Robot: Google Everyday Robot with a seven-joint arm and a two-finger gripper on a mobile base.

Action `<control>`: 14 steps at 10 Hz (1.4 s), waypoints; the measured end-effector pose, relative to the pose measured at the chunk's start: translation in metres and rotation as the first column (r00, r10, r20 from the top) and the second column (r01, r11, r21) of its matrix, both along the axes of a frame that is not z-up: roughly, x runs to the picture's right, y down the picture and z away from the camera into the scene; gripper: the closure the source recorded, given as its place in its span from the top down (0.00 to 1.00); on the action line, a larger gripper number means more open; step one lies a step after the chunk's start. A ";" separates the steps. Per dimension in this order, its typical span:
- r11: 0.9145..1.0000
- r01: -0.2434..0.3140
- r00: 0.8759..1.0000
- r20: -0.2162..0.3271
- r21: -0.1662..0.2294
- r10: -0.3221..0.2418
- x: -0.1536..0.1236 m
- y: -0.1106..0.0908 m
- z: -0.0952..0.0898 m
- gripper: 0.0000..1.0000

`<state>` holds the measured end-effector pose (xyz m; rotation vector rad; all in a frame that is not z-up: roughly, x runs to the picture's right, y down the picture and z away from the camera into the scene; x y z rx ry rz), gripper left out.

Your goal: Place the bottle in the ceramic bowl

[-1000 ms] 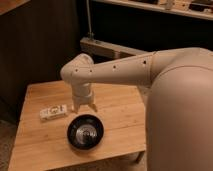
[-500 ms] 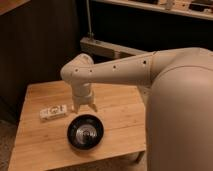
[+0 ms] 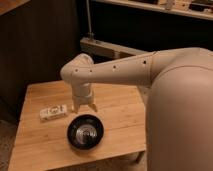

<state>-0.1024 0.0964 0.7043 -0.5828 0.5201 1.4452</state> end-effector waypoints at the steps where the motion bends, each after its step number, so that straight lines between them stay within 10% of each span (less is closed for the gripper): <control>1: 1.000 0.000 1.000 0.000 0.000 0.000 0.000 0.000 0.000 0.65; 7: 1.000 0.002 1.000 0.002 0.000 -0.002 0.000 0.000 0.000 0.65; 10: 0.991 0.096 0.981 0.158 0.090 -0.109 -0.004 -0.004 -0.007 0.65; 12: 0.956 0.226 0.901 0.332 0.188 -0.278 -0.005 -0.008 -0.015 0.65; 14: 0.896 0.327 0.771 0.464 0.300 -0.437 -0.008 -0.011 -0.025 0.65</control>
